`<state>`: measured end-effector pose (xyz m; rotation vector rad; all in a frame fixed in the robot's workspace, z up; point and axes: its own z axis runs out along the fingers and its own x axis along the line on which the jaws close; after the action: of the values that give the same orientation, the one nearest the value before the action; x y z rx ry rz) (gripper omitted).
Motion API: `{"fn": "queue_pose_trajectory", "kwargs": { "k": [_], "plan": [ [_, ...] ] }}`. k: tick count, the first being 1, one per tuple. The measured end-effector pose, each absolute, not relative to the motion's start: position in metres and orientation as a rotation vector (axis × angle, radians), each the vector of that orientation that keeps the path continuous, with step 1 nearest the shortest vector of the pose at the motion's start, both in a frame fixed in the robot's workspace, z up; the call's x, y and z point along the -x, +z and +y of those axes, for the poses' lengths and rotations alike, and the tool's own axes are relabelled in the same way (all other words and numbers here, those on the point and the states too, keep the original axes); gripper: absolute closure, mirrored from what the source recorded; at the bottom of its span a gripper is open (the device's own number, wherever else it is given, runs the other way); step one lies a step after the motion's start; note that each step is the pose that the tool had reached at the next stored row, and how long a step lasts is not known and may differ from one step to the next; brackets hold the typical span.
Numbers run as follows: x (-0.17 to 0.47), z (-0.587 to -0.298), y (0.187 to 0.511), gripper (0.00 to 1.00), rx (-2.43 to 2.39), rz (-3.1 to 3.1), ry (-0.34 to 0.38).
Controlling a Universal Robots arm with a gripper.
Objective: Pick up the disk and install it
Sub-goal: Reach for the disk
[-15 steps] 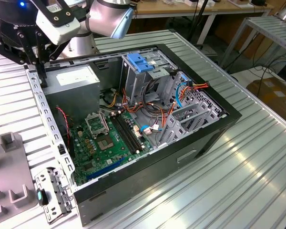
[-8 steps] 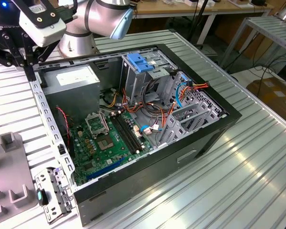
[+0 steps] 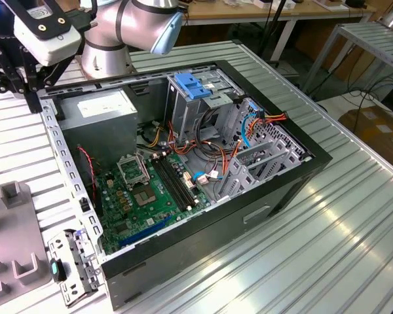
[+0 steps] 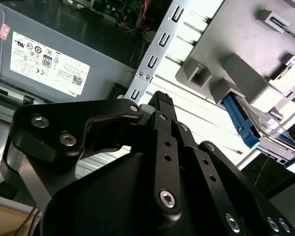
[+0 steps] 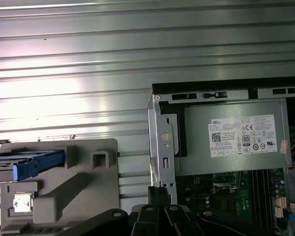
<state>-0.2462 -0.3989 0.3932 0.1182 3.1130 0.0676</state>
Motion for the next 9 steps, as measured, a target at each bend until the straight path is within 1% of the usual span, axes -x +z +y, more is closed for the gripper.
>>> {"fn": "queue_pose_trajectory", "kwargs": {
  "k": [9],
  "plan": [
    [0.275, -0.399, 0.393, 0.89, -0.118, 3.113, 0.068]
  ]
}}
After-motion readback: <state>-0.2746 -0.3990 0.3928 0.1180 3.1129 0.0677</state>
